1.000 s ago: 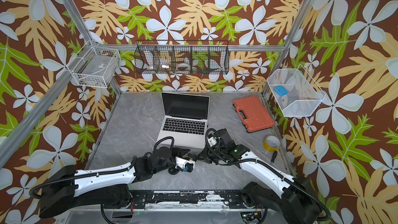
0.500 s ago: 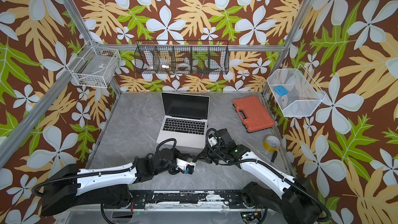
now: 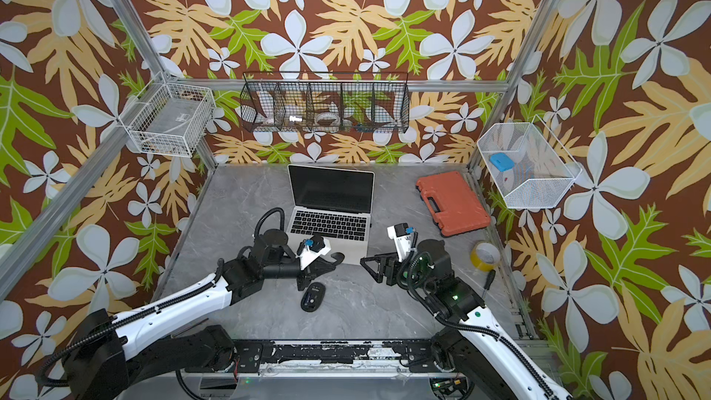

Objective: Insert the wireless mouse receiver into the laptop
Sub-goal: Pick up the lid from the center of the board.

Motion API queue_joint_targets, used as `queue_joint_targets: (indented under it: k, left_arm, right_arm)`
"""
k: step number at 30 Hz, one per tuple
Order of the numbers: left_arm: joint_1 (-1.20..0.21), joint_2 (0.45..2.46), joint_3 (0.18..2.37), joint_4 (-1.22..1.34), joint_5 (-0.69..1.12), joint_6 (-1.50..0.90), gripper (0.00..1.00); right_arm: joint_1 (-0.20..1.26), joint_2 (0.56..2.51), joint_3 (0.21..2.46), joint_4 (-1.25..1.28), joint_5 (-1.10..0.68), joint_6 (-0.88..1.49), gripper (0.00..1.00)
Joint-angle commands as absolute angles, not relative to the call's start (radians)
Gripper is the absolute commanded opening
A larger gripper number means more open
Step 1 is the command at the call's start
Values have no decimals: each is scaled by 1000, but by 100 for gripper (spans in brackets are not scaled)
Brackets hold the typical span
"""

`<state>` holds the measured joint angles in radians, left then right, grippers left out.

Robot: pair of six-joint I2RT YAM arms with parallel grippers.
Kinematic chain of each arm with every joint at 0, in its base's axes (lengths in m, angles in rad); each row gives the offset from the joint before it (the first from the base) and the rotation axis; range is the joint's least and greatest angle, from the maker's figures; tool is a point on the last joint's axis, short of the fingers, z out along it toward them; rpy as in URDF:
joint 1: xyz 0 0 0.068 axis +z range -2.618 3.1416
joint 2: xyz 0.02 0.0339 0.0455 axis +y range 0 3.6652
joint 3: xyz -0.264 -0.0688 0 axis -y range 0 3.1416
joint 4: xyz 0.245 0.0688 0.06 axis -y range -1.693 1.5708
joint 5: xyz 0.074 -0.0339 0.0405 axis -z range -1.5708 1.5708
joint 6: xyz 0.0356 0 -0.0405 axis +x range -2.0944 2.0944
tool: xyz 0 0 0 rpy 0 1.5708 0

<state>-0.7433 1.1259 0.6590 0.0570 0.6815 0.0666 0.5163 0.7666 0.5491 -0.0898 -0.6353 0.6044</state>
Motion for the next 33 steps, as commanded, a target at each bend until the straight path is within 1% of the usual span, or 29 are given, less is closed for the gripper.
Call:
queue_joint_targets:
  k: [1,5,7,13,14,16,17,18,19,21,22,24,27,29,31,33]
  left_arm:
    - [-735,1137,662,112,932,-112,0]
    - [-732,1166,683,83,960,-103,0]
    - [-732,1181,695,62,960,-86,0]
    - [-729,1193,709,52,955,-79,0]
    - [-726,1195,709,50,954,-76,0]
    - [-720,1200,710,46,952,-73,0]
    - [-716,1200,710,42,948,-67,0]
    - [-713,1199,712,33,937,-58,0]
    - [-710,1196,715,21,911,-45,20]
    - [-697,1177,719,-30,804,13,77]
    - [-693,1160,721,-55,719,43,87]
    - [-692,1106,716,-105,445,145,91]
    - [-692,1050,668,-107,4,282,94]
    - [-691,1064,641,-119,-212,360,94]
    - [-692,1114,634,-170,-341,409,93]
    - [-692,1158,637,-198,-380,400,91]
  right_arm:
    - [585,850,627,-62,-762,453,74]
    - [628,944,689,-37,-864,445,71]
    - [629,968,702,-6,-910,460,65]
    - [629,1025,736,-97,-972,408,32]
    - [629,1028,733,-96,-980,409,25]
    - [628,1033,729,-99,-983,415,8]
    - [629,1032,727,-104,-971,417,2]
    - [629,1028,726,-106,-952,422,0]
    - [629,1020,724,-107,-930,425,0]
    - [629,995,716,-109,-858,435,0]
    - [628,984,714,-114,-825,438,0]
    - [626,951,701,-119,-727,454,0]
    - [626,896,661,-94,-635,482,0]
    - [625,863,631,-69,-613,500,0]
    - [624,840,610,-54,-601,514,0]
    - [624,824,595,-48,-601,524,0]
